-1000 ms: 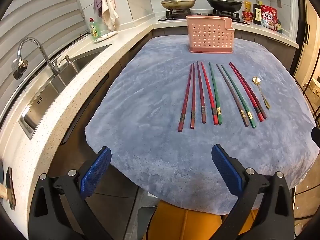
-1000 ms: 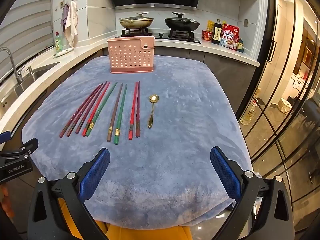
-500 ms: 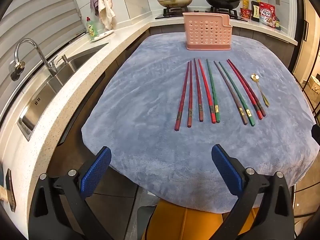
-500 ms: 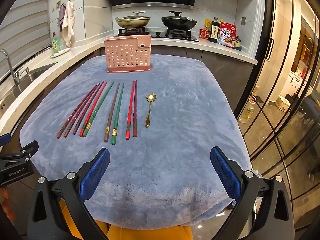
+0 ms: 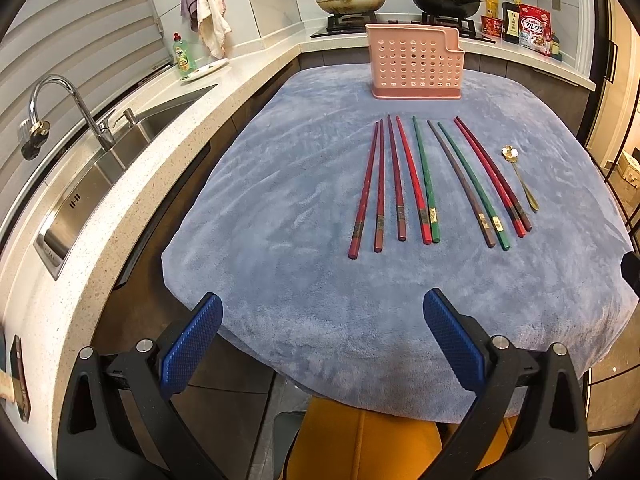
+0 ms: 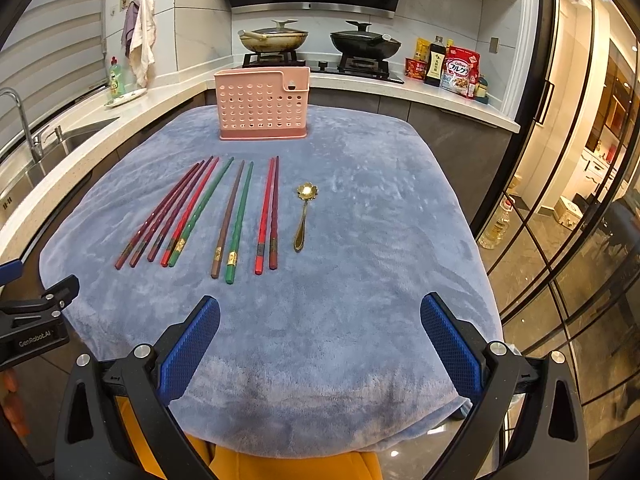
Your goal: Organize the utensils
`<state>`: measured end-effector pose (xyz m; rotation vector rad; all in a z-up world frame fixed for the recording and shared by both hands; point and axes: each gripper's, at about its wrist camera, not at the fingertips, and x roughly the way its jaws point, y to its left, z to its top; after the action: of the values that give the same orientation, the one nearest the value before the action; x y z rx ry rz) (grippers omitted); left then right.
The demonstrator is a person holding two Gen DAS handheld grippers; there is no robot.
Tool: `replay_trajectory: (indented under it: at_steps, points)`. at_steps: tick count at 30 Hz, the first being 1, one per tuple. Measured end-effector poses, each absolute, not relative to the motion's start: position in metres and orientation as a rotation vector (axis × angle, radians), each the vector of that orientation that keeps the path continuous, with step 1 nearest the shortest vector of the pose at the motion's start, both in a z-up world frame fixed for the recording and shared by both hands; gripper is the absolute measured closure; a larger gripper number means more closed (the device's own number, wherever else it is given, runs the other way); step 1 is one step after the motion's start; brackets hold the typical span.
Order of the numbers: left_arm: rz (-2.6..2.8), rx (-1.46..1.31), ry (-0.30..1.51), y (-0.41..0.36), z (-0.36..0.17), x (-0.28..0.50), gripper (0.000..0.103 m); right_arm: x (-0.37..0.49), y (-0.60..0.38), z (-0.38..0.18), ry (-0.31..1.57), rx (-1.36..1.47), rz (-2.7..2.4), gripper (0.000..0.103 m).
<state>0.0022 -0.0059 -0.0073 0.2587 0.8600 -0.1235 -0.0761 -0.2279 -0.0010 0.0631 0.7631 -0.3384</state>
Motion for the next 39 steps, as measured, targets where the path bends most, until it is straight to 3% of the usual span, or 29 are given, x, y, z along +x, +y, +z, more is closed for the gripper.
replay_trajectory:
  at_steps: [39]
  points:
    - [-0.114, 0.253, 0.883, -0.006, -0.014, 0.014, 0.007, -0.063, -0.226, -0.004, 0.756, 0.078, -0.335, 0.007]
